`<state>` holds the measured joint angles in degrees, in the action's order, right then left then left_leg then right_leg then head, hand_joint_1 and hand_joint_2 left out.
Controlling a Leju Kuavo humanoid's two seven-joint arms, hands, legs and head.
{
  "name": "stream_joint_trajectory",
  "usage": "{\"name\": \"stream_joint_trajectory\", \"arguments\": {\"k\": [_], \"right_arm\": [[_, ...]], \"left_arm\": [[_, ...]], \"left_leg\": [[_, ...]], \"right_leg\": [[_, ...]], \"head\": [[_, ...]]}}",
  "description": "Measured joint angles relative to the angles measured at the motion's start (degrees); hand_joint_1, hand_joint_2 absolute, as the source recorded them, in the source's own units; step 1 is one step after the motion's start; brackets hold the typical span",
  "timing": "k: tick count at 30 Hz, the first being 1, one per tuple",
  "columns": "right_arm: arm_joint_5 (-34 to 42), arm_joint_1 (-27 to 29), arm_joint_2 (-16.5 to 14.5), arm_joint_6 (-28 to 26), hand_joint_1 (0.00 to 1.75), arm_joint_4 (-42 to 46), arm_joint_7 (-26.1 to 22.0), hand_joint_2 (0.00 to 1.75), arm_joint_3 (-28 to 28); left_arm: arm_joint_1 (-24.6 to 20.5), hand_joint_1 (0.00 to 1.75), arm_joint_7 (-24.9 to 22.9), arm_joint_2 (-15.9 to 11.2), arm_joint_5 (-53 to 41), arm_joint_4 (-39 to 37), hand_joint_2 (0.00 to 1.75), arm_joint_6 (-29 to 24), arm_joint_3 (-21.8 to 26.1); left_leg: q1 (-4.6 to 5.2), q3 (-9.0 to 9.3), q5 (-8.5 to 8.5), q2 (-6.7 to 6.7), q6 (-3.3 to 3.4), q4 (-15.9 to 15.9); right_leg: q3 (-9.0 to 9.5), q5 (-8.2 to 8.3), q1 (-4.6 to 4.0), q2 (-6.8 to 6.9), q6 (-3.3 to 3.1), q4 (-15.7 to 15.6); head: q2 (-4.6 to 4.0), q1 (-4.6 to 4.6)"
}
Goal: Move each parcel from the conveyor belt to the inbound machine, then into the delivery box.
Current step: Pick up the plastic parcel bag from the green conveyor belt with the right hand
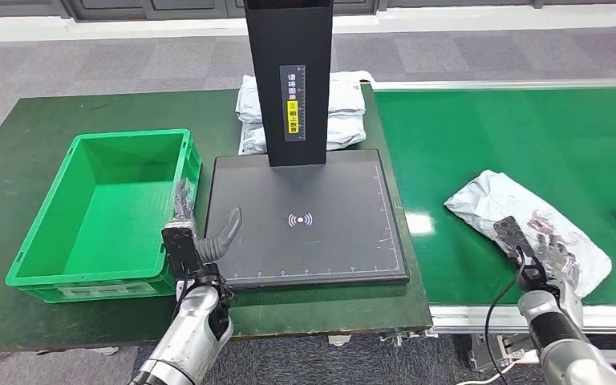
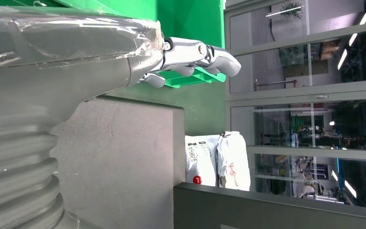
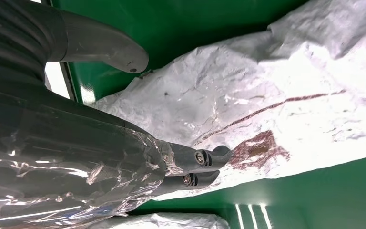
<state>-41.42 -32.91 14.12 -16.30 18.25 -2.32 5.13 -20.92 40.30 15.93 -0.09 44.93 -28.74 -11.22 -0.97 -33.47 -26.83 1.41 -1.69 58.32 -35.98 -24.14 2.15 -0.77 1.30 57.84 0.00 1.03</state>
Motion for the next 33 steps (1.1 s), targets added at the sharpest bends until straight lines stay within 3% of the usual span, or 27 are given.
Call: {"name": "stream_joint_trajectory", "arguments": {"k": [20, 24, 29, 33], "right_arm": [[-4.1, 1.1, 0.2, 1.9, 0.00, -0.6, 7.6, 1.75, 0.3], [-4.5, 1.2, 0.4, 6.4, 1.75, -0.9, 10.0, 1.75, 0.3], [-4.4, 1.2, 1.1, 15.0, 1.75, -0.9, 11.1, 1.75, 0.9], [-4.8, 1.2, 1.5, 16.9, 1.75, -0.9, 11.7, 1.75, 2.2]], "left_arm": [[-0.1, 0.00, 0.0, 0.4, 0.1, -0.1, 1.75, 0.7, 0.1], [-0.1, 0.00, 0.0, 0.5, 0.1, -0.3, 1.75, 1.2, 0.1], [-0.7, 0.00, 0.0, 0.8, 0.1, -1.2, 1.75, 2.1, 0.1], [-1.0, 0.00, 0.0, 0.9, 0.5, -1.7, 1.75, 2.1, 0.1]], "left_leg": [[0.00, 0.01, 0.00, -0.02, 0.00, 0.0], [0.00, 0.04, -0.01, -0.03, 0.00, 0.0], [-0.01, 0.24, -0.08, -0.07, 0.05, 0.0], [-0.01, 0.41, -0.11, -0.06, 0.07, 0.0]], "right_leg": [[-0.02, 0.00, 0.00, -0.02, 0.00, 0.0], [-0.02, 0.00, -0.01, -0.04, 0.00, 0.0], [0.19, -0.05, -0.02, -0.07, 0.06, -0.1], [0.41, -0.07, -0.02, -0.06, 0.08, -0.1]], "head": [[0.00, 0.00], [0.00, 0.00], [0.00, -0.01], [0.00, 0.00]]}}
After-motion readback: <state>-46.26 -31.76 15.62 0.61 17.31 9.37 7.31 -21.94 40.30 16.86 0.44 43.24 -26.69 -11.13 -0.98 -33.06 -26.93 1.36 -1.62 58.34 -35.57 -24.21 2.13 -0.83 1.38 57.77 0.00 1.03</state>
